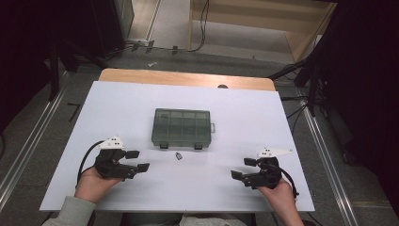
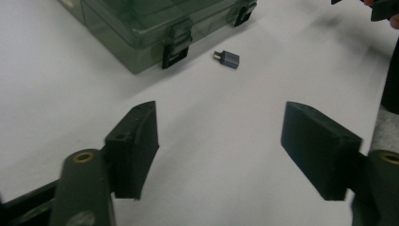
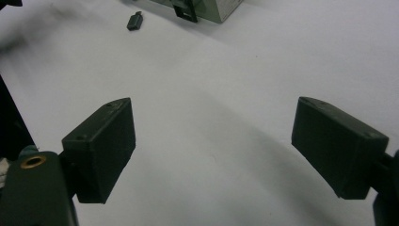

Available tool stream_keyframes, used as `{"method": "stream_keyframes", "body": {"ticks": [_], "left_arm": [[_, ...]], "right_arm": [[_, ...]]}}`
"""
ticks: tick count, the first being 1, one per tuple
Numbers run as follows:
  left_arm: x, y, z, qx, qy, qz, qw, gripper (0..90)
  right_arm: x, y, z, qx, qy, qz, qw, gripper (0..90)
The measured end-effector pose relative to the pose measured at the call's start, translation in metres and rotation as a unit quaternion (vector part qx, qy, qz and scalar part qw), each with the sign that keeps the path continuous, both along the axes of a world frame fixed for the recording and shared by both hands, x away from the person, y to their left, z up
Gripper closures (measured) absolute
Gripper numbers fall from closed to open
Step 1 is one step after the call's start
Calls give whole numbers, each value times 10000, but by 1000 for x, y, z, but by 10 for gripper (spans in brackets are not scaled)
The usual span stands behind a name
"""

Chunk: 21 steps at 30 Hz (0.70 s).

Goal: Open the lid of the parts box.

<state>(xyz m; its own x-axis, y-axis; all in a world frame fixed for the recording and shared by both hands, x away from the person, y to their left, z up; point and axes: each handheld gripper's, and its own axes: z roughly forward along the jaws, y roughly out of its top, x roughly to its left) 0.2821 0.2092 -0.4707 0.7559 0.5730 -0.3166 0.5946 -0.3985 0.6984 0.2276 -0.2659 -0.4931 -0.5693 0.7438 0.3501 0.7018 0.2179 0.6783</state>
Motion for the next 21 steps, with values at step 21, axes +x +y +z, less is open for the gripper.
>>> {"method": "stream_keyframes", "body": {"ticks": [21], "left_arm": [[0,5,2,-151,-113,142,9997,272]], "right_arm": [[1,5,0,184,126,137,9997,126]]}}
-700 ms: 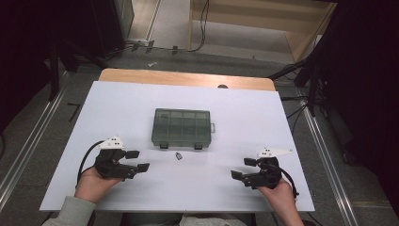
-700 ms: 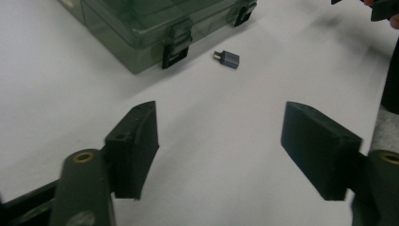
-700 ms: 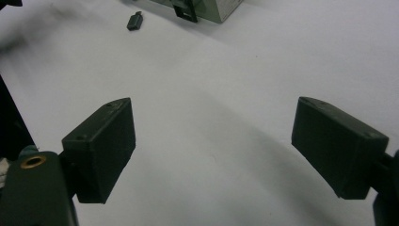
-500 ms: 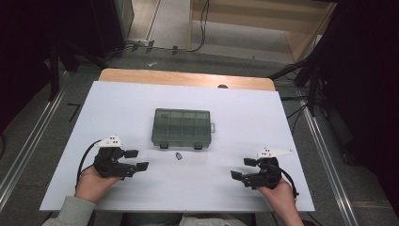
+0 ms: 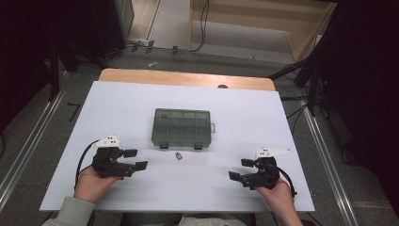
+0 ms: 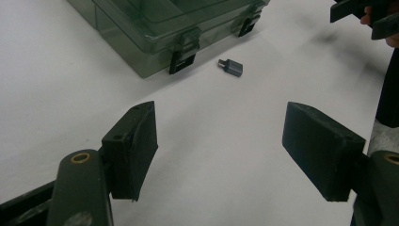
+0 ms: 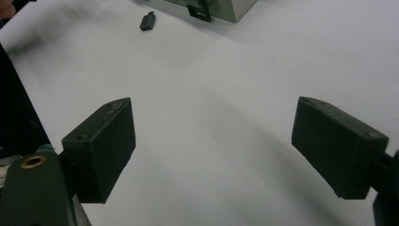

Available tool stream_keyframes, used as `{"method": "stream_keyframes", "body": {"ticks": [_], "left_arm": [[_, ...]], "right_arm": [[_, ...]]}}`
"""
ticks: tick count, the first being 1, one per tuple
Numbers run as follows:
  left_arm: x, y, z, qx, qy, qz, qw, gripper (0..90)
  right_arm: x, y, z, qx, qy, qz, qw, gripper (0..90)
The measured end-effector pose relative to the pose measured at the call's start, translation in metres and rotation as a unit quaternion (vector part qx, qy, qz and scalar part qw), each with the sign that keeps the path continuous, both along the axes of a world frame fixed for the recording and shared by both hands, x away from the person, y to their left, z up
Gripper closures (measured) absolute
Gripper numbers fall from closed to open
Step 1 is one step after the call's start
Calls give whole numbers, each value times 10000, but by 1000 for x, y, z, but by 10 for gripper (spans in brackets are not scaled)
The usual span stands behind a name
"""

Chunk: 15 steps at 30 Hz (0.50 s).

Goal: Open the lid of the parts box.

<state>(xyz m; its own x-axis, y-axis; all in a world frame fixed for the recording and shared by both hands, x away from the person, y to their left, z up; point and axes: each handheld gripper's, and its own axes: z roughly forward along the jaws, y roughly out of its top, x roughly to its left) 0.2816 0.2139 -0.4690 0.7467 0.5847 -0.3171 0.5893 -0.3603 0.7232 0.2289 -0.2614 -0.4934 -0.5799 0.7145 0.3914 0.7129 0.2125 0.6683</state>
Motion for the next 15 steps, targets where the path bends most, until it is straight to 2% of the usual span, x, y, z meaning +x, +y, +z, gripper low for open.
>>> {"method": "stream_keyframes", "body": {"ticks": [2,15], "left_arm": [[0,0,0,-20,9,-18,10000,272],[0,0,0,-24,54,-8,10000,272]], "right_arm": [[1,-2,-1,85,40,-37,9999,125],[1,-3,-1,91,105,-74,9999,125]]}}
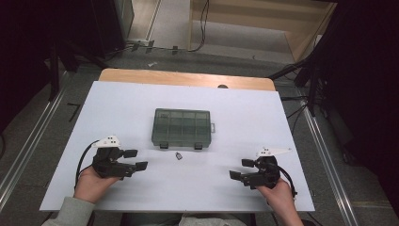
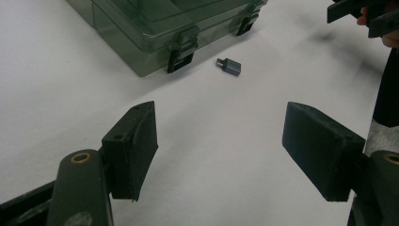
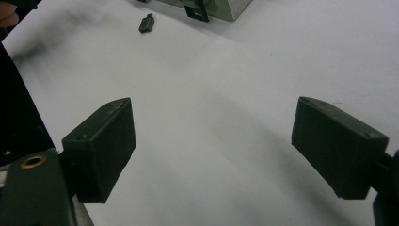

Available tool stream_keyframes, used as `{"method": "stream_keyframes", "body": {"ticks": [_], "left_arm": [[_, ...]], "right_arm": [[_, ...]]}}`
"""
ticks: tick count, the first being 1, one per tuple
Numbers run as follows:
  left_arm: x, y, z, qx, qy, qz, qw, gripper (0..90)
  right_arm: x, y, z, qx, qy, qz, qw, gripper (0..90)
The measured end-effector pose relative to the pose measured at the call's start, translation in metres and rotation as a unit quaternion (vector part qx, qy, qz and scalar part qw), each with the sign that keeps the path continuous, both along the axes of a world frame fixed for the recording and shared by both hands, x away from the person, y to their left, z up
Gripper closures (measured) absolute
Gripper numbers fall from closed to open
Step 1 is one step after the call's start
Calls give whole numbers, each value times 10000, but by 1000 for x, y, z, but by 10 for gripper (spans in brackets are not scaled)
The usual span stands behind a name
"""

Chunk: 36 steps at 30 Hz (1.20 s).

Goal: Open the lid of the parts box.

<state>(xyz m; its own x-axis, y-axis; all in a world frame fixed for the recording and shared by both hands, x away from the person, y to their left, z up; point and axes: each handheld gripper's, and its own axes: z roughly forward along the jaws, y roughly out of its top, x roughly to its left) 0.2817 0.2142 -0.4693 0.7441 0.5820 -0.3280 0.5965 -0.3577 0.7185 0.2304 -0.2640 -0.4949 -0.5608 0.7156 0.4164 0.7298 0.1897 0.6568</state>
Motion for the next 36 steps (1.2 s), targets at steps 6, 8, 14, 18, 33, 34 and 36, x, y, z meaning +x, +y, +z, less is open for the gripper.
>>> {"method": "stream_keyframes", "body": {"ticks": [6,8,14,18,33,34,36], "left_arm": [[0,0,0,2,12,-4,10000,272],[0,-1,0,8,-23,-11,10000,273],[0,-1,0,40,-25,-34,10000,284],[0,-1,0,32,-13,-30,10000,284],[0,-1,0,32,-11,-19,10000,285],[0,-1,0,32,-11,-19,10000,285],[0,-1,0,26,-11,-23,10000,285]], "right_arm": [[0,-1,0,-11,6,-3,10000,125],[0,-1,0,-12,10,-7,10000,125],[1,-1,-1,-19,15,-16,10000,125],[1,-2,0,-20,13,-27,10000,125],[5,1,9,129,-162,-115,9997,125],[6,2,10,139,-172,-122,9997,125],[8,3,12,128,-187,-121,9997,125]]}}
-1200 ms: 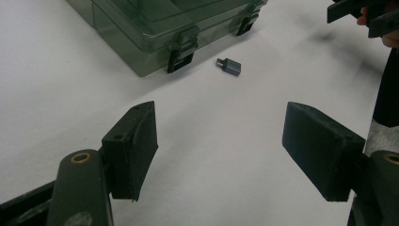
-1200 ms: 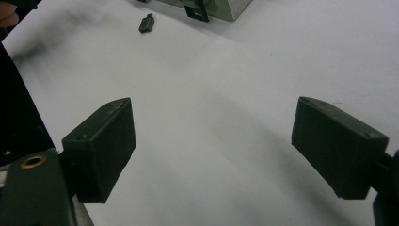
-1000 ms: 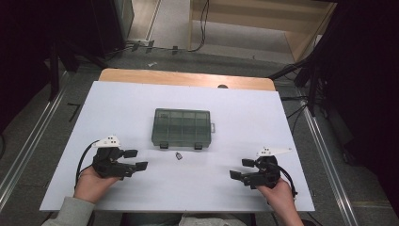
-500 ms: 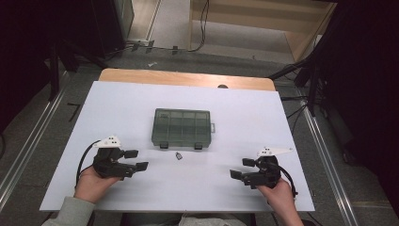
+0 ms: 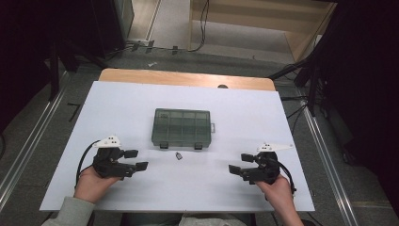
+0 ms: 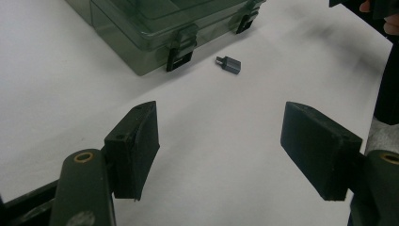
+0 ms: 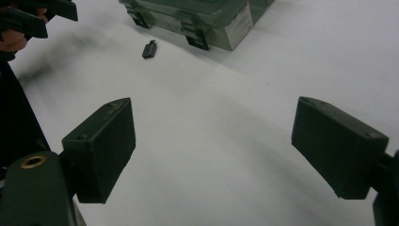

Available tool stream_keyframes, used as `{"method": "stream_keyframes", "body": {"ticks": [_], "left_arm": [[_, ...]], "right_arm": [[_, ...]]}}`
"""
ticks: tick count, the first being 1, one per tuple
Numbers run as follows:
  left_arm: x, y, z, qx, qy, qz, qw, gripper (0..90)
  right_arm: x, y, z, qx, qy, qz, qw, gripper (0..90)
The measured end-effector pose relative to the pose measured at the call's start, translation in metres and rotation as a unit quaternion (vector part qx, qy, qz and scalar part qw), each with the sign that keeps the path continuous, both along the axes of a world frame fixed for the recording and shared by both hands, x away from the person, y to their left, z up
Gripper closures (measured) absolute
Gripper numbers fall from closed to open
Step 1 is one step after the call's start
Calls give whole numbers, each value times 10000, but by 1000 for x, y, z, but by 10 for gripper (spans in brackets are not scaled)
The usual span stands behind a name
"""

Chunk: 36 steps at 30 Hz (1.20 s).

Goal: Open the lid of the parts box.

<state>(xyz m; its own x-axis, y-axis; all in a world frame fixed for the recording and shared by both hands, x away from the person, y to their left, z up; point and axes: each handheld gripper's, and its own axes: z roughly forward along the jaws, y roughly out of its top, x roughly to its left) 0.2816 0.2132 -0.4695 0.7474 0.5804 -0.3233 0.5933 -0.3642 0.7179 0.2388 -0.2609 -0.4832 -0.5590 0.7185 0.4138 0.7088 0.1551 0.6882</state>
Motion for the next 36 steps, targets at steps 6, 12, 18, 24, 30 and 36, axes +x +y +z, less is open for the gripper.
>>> {"method": "stream_keyframes", "body": {"ticks": [6,12,18,24,30,36], "left_arm": [[1,0,0,-1,13,11,10000,285],[1,1,0,2,16,20,10000,285],[1,1,0,-9,20,31,10000,285],[1,1,-1,-28,33,37,10000,285],[1,1,-1,-20,45,45,10000,285],[2,1,-2,-14,49,57,10000,285]], "right_arm": [[5,4,3,-8,-10,30,10000,125],[11,8,4,-3,-34,23,10000,126],[16,13,4,-33,-88,89,9999,125],[21,17,3,-61,-69,125,9999,125],[29,22,2,-66,-73,157,9998,125],[35,26,1,-109,-63,150,9998,126]]}}
